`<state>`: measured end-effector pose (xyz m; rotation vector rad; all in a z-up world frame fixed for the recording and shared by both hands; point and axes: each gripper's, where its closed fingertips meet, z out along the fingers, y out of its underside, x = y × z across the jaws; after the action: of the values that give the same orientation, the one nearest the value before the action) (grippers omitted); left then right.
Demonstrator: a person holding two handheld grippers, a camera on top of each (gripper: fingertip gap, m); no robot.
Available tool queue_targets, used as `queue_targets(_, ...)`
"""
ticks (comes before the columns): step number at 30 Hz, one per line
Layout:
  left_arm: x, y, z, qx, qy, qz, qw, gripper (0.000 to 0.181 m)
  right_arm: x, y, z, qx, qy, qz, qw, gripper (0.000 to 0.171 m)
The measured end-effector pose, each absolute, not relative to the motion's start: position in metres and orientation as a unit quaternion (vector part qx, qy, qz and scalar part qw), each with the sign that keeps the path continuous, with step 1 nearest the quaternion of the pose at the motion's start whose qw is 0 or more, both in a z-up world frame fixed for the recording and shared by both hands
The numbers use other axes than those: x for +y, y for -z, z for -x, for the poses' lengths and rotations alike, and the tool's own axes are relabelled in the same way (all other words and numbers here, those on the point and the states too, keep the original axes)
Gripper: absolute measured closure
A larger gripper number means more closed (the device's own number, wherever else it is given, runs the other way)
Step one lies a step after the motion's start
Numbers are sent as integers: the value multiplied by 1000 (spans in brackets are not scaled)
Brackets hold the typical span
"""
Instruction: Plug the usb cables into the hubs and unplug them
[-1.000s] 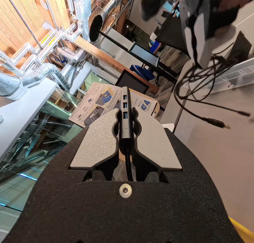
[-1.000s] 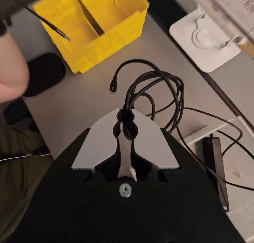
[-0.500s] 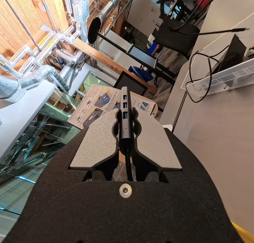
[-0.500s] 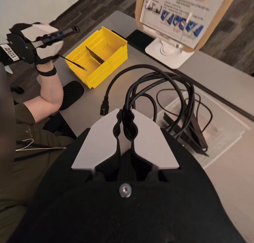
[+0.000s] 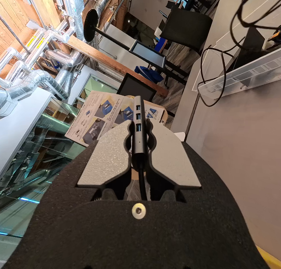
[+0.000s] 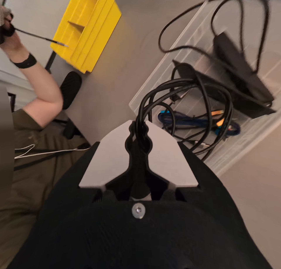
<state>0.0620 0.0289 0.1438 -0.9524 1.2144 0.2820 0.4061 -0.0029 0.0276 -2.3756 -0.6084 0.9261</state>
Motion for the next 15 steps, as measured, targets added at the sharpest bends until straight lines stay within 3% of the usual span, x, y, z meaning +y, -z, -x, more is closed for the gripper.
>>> queue_targets(4, 33, -138, -65, 553, -131, 433, 700, 166, -13, -10, -402, -238, -377, 867, 224, 160)
queue_targets(11, 36, -130, -71, 562, -133, 437, 690, 165, 14, 38, -398, -348, -239, 889, 179, 159)
queue_targets(15, 36, -126, -75, 566, -131, 438, 686, 165, 20, 75, -373, -402, -229, 879, 117, 159)
